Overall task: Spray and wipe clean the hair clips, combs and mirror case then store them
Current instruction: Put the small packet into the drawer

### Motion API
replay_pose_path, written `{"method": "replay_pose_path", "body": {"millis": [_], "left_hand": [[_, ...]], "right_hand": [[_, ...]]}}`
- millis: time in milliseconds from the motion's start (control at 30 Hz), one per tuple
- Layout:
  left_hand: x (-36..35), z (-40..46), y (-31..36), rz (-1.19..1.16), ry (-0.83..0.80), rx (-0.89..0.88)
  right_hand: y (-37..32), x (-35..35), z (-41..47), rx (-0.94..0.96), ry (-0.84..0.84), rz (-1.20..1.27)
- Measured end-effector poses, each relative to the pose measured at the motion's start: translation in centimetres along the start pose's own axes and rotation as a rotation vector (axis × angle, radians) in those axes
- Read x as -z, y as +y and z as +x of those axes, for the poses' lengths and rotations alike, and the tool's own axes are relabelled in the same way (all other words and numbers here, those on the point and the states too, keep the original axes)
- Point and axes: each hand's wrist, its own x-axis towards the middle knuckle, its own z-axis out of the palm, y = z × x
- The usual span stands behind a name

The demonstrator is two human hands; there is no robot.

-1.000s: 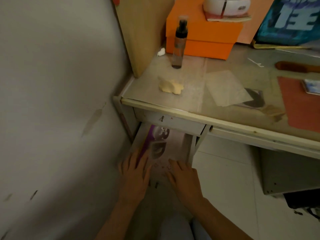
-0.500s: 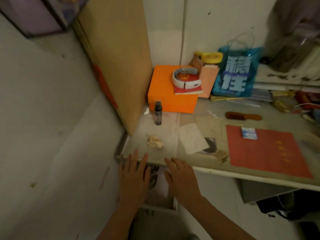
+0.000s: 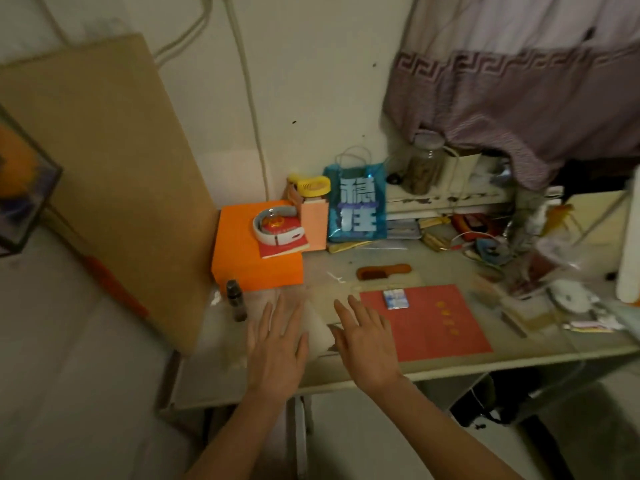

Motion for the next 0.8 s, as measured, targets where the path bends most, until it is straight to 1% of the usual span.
{"method": "replay_pose_path", "body": {"millis": [133,267,433,500,600,700,733,800], "left_hand": [[-1.8,2.2,4.5,-0.012,-0.13,-0.055],[-4.9,5.2,9.1,-0.014,-0.183,-0.061],[-7.9,8.7,15.8,0.166,-0.318,-0.059],[-8.4,10.0,18.0,0.088,-0.353,-0.021],[-10.7,11.4,19.9,0.015,-0.341,-0.008],[-12.2,12.2,20.8,0.051,-0.398,0.025],[-13.0,12.6,21.0,0.063,-0.388,0.031],[-14.3,13.3,21.5,0.03,-0.434,0.075]], "right_hand": [[5.5,2.0,0.4,-0.095,-0.008,-0.042],[11.7,3.3,1.5,-0.176,-0.05,-0.053],[20.4,4.4,3.4,-0.203,-0.116,-0.073],[23.4,4.5,4.0,-0.205,-0.167,-0.061],[27.3,4.2,5.1,-0.199,-0.228,-0.07],[29.8,3.6,6.3,-0.204,-0.254,-0.075],[30.6,3.3,6.8,-0.207,-0.262,-0.077],[31.6,2.6,7.8,-0.207,-0.287,-0.079]]}}
